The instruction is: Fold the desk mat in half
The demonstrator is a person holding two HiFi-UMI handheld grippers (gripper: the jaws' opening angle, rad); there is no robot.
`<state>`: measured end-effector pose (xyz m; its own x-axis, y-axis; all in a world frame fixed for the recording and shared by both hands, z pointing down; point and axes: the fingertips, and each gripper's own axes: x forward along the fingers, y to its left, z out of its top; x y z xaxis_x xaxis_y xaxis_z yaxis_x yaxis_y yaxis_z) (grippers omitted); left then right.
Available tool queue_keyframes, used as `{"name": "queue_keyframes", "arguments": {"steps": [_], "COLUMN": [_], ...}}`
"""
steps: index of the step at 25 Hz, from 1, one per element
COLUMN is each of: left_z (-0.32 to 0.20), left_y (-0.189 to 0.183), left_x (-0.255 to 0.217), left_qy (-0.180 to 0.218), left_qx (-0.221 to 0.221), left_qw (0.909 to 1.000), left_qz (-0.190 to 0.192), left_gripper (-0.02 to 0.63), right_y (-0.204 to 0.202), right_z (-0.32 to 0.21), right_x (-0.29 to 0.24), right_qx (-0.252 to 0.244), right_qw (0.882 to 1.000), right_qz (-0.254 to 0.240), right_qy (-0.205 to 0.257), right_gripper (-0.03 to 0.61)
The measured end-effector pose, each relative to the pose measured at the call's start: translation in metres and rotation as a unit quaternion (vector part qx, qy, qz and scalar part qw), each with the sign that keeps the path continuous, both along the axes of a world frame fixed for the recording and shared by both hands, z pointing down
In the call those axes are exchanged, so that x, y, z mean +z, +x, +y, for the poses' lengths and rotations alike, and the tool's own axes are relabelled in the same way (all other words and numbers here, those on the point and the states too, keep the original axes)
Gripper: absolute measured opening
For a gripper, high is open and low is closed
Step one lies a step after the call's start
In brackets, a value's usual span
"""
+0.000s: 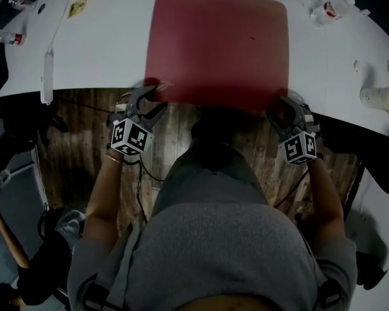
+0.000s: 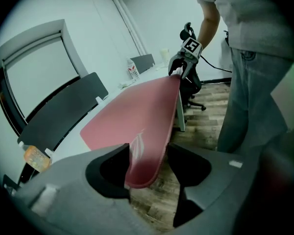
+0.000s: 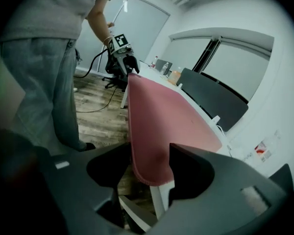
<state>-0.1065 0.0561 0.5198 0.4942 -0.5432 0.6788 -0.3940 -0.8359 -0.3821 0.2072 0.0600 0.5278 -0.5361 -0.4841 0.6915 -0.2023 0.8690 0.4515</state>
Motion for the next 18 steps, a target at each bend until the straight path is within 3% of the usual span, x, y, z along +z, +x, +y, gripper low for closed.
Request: {"name": "queue_keyframes", "arguments": {"steps": [5, 7, 9, 11, 14, 16, 18], "left_z": [0.009, 0.006, 0.002, 0.0, 0.002, 0.004, 0.004], "left_y": [-0.005, -0.006, -0.008, -0.008, -0.01, -0.012, -0.009], "left_x": [0.014, 0.013, 0.012, 0.011, 0.009, 0.005, 0.001], "left_qy": [-0.013, 0.0, 0.021, 0.028, 0.02, 0.016, 0.015], "left_qx": [0.021, 0.018, 0.014, 0.01, 0.006, 0.009, 0.014], "left_qw": [0.9993, 0.9991, 0.9983, 0.9981, 0.9991, 0.9994, 0.9995], "left_qz": [-0.028, -0.037, -0.053, -0.054, -0.037, -0.031, -0.024], "left_gripper": [0.242, 0.239, 0.179, 0.179, 0.169, 0.153, 0.124], "right_y": [0.001, 0.003, 0.004, 0.004, 0.001, -0.002, -0.001], "right_z": [0.0, -0.004, -0.006, -0.005, 0.002, 0.002, -0.002], "right_x": [0.008, 0.008, 0.009, 0.008, 0.001, -0.009, -0.018], "right_qx": [-0.005, 0.0, -0.005, -0.013, -0.031, -0.033, -0.024], "right_qw": [1.0, 1.0, 0.999, 0.999, 0.999, 0.999, 0.999], "right_qz": [0.017, 0.02, 0.031, 0.037, 0.027, 0.009, -0.006], "right_qy": [0.011, 0.019, 0.031, 0.036, 0.027, 0.024, 0.022], "right_gripper": [0.245, 0.242, 0.241, 0.23, 0.159, 0.065, 0.049]}}
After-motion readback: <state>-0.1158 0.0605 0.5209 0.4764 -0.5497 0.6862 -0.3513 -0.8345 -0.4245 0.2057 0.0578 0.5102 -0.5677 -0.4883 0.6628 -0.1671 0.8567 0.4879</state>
